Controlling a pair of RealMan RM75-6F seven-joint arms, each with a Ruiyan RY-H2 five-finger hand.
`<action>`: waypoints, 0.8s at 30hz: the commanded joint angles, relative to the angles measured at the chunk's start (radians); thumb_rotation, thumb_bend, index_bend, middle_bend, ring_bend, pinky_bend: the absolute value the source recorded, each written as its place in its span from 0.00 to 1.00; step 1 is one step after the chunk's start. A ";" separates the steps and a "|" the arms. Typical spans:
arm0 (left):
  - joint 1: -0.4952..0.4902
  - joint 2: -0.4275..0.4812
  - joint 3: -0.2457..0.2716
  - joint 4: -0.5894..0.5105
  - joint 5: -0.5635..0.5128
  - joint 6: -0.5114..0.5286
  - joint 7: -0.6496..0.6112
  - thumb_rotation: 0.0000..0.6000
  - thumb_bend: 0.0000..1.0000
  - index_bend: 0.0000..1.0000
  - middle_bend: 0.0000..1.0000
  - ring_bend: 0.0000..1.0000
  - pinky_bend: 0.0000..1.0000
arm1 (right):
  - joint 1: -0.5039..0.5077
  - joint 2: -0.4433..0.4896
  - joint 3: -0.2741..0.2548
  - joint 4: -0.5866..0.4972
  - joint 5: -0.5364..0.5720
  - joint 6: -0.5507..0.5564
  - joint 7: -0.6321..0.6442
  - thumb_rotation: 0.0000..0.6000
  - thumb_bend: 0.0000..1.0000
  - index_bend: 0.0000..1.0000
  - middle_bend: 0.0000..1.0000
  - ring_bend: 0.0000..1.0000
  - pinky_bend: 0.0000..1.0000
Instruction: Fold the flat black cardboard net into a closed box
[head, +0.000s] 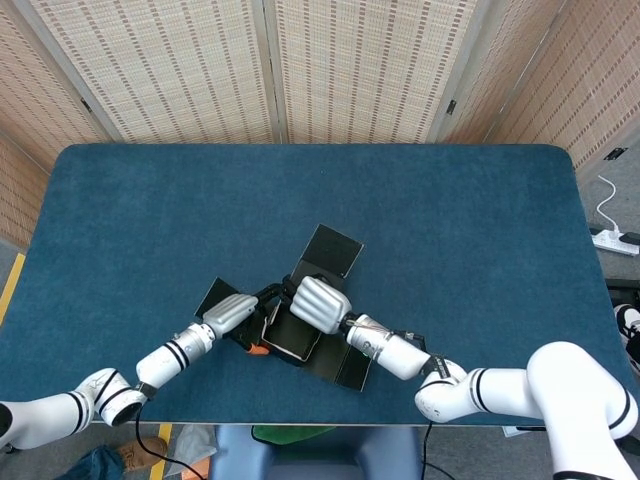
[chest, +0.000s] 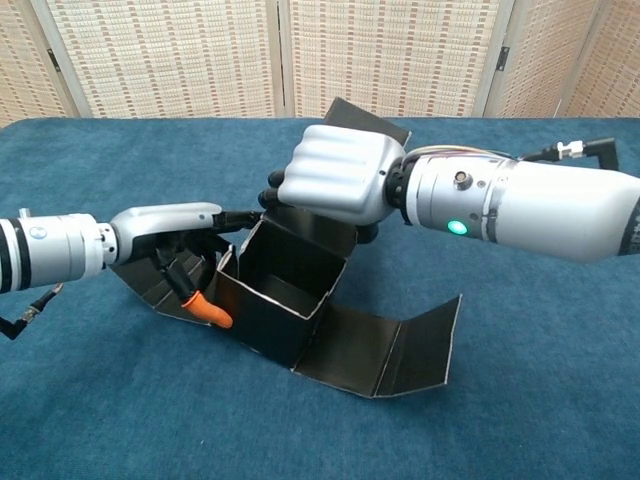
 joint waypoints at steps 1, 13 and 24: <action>-0.030 -0.012 0.038 0.040 0.049 -0.001 -0.130 1.00 0.18 0.03 0.01 0.44 0.58 | 0.005 -0.024 -0.002 0.040 -0.040 0.003 0.031 1.00 0.23 0.51 0.47 0.74 1.00; -0.032 -0.049 0.087 0.130 0.077 0.066 -0.300 1.00 0.18 0.28 0.25 0.50 0.58 | -0.026 -0.036 0.018 0.063 -0.065 0.014 0.113 1.00 0.23 0.00 0.00 0.68 1.00; -0.021 -0.028 0.096 0.115 0.041 0.072 -0.319 1.00 0.18 0.29 0.26 0.50 0.58 | -0.068 0.028 0.027 -0.006 -0.098 0.043 0.237 1.00 0.22 0.00 0.00 0.64 1.00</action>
